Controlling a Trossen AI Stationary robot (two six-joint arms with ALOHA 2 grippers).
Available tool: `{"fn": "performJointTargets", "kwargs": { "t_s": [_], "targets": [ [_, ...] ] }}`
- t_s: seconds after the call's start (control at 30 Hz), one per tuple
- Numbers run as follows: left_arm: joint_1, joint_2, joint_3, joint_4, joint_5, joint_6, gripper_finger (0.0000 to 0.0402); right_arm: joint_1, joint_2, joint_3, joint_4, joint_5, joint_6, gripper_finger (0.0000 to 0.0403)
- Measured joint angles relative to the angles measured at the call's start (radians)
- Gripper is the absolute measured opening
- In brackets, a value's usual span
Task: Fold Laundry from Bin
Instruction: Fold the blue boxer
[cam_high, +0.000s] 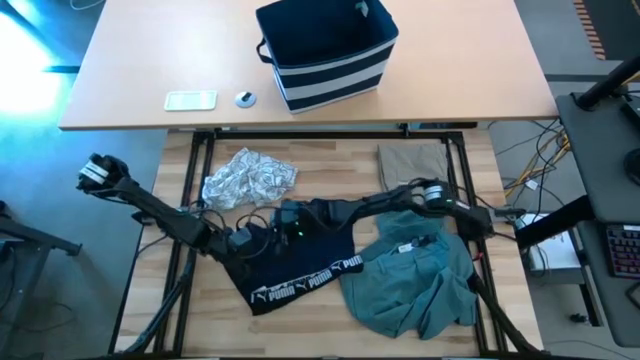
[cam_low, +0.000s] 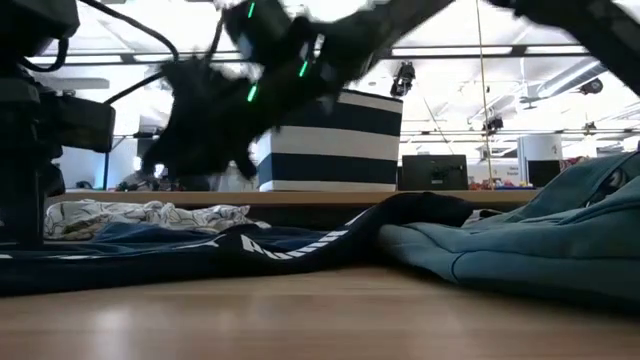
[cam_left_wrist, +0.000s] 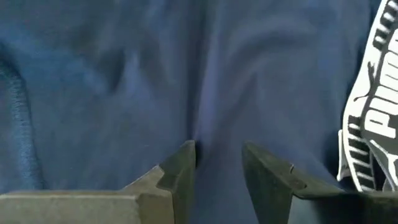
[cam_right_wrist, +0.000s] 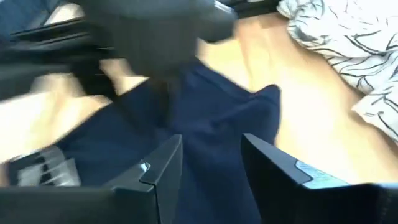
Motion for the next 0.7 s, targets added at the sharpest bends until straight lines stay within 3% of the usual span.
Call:
{"fn": "performJointTargets", "kwargs": {
  "t_s": [0.2,0.4,0.5,0.7],
  "targets": [
    [-0.010,0.062,0.033,-0.017,0.012,-0.007,0.0116,-0.065,0.169,0.177,0.041,-0.099,0.048,0.0109],
    [-0.049,0.088,0.054,-0.045,0.060,-0.032,0.0116,-0.083,0.299,0.375,-0.074,-0.083,0.077,0.0019],
    [-0.070,0.088,0.059,-0.061,0.063,-0.057,0.0116,-0.091,0.341,0.440,-0.190,-0.089,0.059,0.0013],
    [-0.089,0.075,0.054,-0.097,0.063,-0.113,0.0116,-0.072,0.356,0.472,-0.249,-0.226,-0.031,0.0009]
  ]
}}
